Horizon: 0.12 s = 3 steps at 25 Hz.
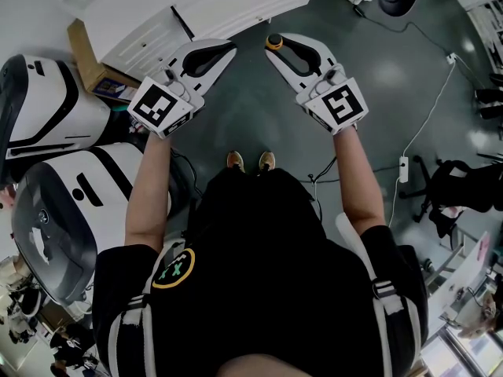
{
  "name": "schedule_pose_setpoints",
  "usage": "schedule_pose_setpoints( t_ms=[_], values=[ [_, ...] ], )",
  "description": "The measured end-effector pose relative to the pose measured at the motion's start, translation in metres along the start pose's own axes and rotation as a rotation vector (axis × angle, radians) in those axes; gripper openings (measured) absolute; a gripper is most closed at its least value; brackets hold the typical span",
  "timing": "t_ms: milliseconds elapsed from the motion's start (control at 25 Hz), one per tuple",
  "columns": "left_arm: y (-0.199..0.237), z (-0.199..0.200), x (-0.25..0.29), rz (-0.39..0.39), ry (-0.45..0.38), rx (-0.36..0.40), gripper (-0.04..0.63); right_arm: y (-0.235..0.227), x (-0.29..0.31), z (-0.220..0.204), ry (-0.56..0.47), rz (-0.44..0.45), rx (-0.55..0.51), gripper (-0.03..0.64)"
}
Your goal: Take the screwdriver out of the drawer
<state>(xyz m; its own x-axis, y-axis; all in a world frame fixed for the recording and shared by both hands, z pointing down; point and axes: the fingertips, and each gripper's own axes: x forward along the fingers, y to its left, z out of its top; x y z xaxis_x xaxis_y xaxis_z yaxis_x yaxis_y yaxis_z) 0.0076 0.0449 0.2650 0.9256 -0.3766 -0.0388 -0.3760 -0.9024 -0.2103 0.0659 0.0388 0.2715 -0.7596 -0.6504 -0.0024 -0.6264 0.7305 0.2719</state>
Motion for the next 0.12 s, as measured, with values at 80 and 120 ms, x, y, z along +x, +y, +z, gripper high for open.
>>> schedule_pose_setpoints(
  t_ms=[80,120],
  values=[
    [0.0002,0.0001,-0.0002,0.002,0.001,-0.002,0.021,-0.0002,0.0004,0.0001,0.001,0.0,0.001,0.12],
    [0.0003,0.0,-0.0004,0.003,0.002,-0.003,0.021,-0.0003,0.0006,0.0002,0.001,0.001,0.002,0.12]
  ],
)
